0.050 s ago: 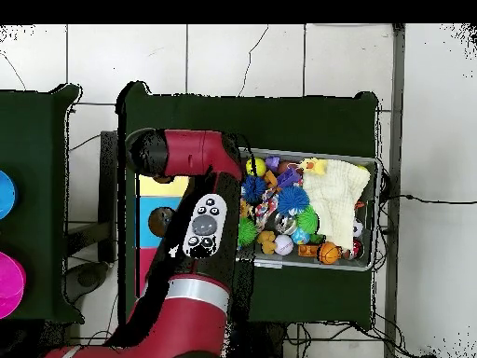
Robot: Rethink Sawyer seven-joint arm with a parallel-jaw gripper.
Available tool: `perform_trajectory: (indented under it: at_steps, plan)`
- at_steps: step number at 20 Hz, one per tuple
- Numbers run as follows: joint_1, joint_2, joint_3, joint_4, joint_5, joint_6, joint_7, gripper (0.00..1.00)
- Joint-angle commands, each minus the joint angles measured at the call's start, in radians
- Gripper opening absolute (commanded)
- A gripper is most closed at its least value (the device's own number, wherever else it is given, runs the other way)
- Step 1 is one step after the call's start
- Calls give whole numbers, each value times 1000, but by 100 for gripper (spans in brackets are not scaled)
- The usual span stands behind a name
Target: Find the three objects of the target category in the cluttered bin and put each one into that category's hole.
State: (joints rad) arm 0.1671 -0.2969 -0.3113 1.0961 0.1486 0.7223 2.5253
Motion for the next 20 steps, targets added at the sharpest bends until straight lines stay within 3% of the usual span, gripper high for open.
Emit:
perform_trajectory:
  at_steps: [1, 9, 20]
  plan:
    - [13, 19, -22, 159, -33, -42, 179, 100]
    - [40, 90, -80, 153, -25, -62, 215, 100]
    - [54, 124, -124, 174, -13, -99, 202, 100]
